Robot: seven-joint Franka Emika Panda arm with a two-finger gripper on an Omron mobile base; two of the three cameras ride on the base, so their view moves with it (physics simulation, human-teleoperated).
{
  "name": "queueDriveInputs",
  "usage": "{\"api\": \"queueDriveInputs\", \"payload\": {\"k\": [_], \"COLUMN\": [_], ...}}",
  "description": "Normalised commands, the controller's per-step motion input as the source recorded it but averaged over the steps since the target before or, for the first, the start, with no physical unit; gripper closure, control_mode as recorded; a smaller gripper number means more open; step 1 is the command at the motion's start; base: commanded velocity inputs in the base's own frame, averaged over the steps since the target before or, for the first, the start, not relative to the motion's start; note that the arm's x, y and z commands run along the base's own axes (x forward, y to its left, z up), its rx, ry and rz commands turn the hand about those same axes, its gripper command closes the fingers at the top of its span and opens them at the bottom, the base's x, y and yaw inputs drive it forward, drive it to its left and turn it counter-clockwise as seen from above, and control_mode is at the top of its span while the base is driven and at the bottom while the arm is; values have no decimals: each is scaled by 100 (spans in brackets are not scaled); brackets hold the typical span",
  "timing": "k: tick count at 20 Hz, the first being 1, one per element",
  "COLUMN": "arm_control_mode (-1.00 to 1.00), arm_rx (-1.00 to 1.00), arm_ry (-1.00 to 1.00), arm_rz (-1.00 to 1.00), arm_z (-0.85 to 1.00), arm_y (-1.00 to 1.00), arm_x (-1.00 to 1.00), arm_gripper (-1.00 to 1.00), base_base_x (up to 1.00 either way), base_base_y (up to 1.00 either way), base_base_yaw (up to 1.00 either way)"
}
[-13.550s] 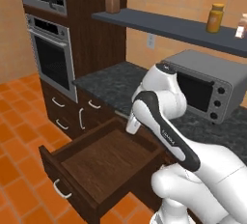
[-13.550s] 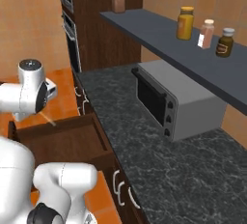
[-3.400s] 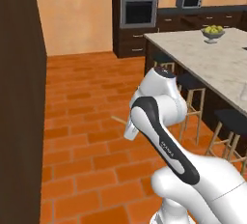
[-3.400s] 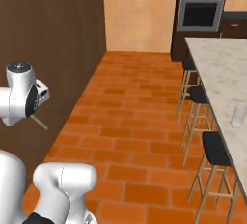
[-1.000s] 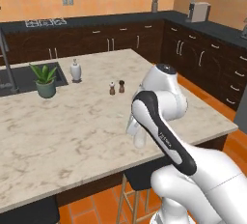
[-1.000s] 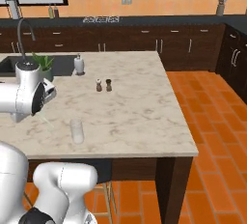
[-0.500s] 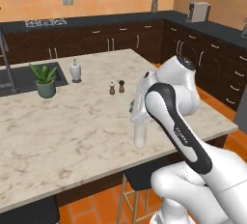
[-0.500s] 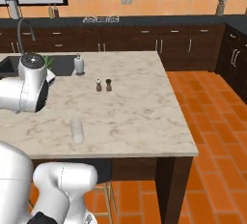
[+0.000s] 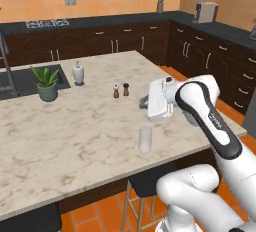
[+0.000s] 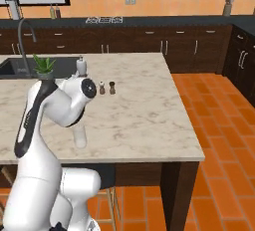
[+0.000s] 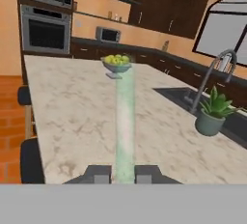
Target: Take a straw from the drawer in front and place it inside the glass cup on the dining counter.
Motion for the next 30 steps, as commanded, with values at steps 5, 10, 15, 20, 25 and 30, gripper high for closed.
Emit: {"api": "queueDriveInputs", "payload": {"k": [5, 10, 15, 20, 25, 30], "arm_control_mode": [-100, -100, -100, -100, -100, -100], "arm_rx": [48, 35, 18, 1, 0, -1], "arm_ry": [6, 12, 32, 18, 1, -5], "arm_rz": [13, 7, 1, 6, 14, 12], "arm_z": [-19, -43, -35, -10, -44, -50], "arm_y": [-46, -16, -14, -12, 0, 0], "arm_x": [57, 55, 75, 43, 10, 7], "arm_gripper": [100, 100, 100, 100, 100, 100], "base_base_x": [0, 0, 0, 0, 0, 0], "base_base_y": [0, 0, 0, 0, 0, 0], "base_base_yaw": [0, 0, 0, 0, 0, 0]}}
